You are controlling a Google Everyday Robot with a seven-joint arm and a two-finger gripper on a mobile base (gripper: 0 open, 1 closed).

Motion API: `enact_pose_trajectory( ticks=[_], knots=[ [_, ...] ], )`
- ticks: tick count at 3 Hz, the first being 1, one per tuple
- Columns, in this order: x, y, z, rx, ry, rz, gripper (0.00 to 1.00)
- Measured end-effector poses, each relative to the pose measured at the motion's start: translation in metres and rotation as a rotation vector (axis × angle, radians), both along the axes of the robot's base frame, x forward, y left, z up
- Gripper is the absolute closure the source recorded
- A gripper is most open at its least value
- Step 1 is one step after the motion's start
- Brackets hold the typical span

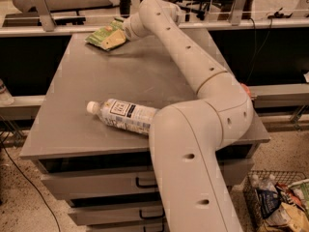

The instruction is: Pick green jalapeno chip bag

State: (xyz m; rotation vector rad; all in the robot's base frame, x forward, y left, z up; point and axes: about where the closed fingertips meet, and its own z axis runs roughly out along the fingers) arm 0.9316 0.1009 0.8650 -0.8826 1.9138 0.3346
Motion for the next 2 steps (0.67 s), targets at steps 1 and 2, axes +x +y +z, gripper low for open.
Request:
enact_pose_trajectory(
  ticks=[1,2],
  knots=[
    [0.0051,0.0134,0.0024,-0.007,-0.015,0.01,0.0],
    [0.0081,0.0205,0.0091,-0.026,-0.038,0.02,0.0]
  ],
)
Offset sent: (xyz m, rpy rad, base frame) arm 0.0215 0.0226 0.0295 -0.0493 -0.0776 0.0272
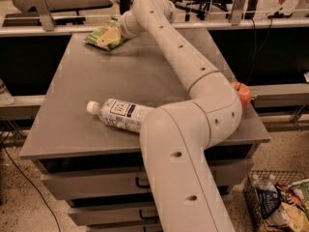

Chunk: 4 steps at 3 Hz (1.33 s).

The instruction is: Pick green jalapeno chip bag

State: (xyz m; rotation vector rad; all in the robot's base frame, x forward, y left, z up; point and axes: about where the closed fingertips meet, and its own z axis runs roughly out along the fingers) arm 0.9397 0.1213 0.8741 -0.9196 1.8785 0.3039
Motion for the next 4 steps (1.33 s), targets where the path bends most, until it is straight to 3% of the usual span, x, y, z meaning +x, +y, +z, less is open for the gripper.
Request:
enact_pose_trajectory(
  ticks=[1,2,4],
  knots=[
    [0.0,0.005,0.012,-0.012,-0.027,0.014,0.0],
    [-0.004,0.02,0.009,-0.014,-0.017,0.045,0.0],
    [-0.013,0.041,-0.014,-0.05,0.041,0.09,0.0]
  ],
)
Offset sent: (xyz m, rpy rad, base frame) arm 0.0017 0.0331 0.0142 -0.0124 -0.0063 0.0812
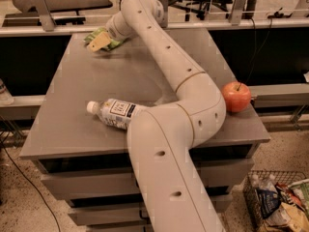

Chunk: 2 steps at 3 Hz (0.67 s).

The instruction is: Pick green jalapeno chip bag

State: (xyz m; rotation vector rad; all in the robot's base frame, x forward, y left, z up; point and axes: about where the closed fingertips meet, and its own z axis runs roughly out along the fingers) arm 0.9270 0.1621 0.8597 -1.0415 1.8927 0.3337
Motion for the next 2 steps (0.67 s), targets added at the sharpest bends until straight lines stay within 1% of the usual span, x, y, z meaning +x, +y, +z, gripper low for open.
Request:
enact_pose_trajectory(
  ticks=[1,2],
  knots=[
    [-0.0008,-0.0004,-0.0081,-0.011,0.019,0.002,0.17],
    [-0.0007,-0.0062,-0.0116,-0.022,0.029,-0.003,0.41]
  ],
)
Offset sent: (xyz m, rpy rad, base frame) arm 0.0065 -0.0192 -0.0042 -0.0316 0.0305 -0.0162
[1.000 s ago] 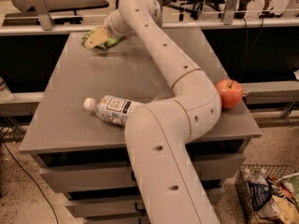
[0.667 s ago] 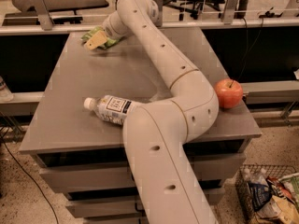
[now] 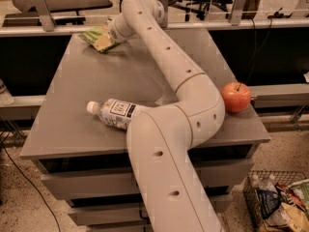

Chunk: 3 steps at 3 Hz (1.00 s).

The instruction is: Pick green jalapeno chip bag

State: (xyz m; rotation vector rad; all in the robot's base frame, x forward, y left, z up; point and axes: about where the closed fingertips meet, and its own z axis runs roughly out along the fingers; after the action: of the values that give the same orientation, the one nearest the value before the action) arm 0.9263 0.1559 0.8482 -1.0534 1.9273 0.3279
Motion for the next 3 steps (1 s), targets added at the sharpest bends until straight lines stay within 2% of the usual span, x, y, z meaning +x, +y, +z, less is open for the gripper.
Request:
enact_pose_trajectory(
  ticks=[1,2,3],
  knots=[
    [0.0,-0.011,0.007,-0.003,-0.007,-0.007,0.71],
    [-0.004,-0.023,0.034,0.009,-0.047,0.005,0.95],
    [-0.016,-0.037,0.076,0.019,-0.109,0.033,1.0]
  ],
)
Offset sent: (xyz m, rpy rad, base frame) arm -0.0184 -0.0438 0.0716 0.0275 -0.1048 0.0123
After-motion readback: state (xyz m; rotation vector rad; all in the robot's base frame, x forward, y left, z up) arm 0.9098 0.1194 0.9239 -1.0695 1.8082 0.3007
